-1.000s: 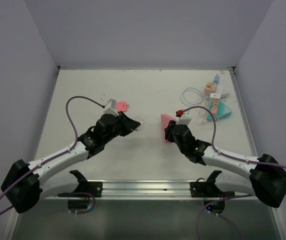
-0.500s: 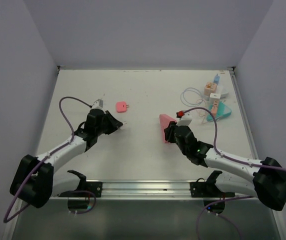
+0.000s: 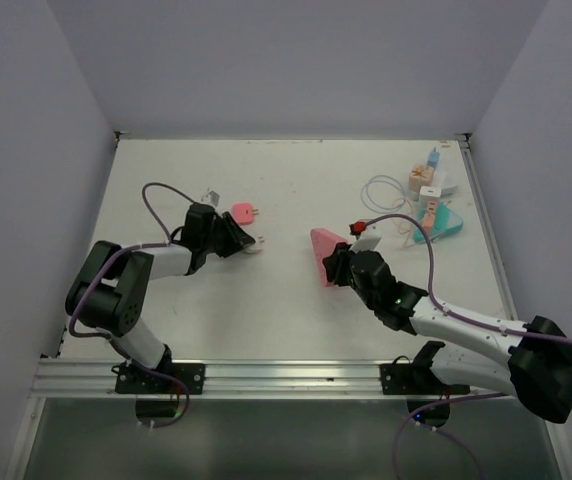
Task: Pull the plug off the socket
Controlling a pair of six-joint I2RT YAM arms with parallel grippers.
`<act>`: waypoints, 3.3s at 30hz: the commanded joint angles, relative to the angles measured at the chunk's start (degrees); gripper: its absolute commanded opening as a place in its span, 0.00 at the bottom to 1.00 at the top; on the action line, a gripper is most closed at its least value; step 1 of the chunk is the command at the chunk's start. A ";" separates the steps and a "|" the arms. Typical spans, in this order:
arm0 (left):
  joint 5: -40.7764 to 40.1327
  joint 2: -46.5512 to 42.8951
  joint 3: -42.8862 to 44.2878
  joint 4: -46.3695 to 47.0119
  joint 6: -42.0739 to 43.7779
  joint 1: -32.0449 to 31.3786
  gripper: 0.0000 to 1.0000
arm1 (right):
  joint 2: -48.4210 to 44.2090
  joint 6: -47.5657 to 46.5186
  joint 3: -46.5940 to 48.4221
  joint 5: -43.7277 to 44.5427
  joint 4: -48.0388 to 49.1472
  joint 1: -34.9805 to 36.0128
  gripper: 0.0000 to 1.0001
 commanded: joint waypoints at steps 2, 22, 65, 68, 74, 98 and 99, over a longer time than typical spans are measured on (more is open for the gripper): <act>0.58 0.34 -0.48 5.57 0.11 1.26 0.43 | -0.54 -1.03 1.24 -1.51 4.58 0.18 0.00; -23.58 -33.04 12.41 -29.74 17.05 2.75 1.00 | 22.28 -0.15 25.40 -15.83 5.55 -11.68 0.00; -31.60 -49.94 3.55 -29.23 31.48 2.84 1.00 | 77.51 15.49 78.06 -42.37 5.46 -26.36 0.55; -31.42 -50.03 3.46 -29.23 31.48 2.84 1.00 | 77.07 15.49 78.24 -42.20 4.32 -26.98 0.68; -31.33 -50.29 3.46 -29.23 31.57 2.84 1.00 | 74.26 14.35 76.57 -41.59 1.69 -27.60 0.80; -32.47 -52.32 3.46 -30.20 31.40 2.75 1.00 | 12.43 2.48 36.15 -12.88 -16.86 -30.58 0.95; -32.56 -52.32 3.46 -30.20 31.48 2.75 1.00 | 9.68 2.57 33.18 -11.63 -17.30 -31.37 0.95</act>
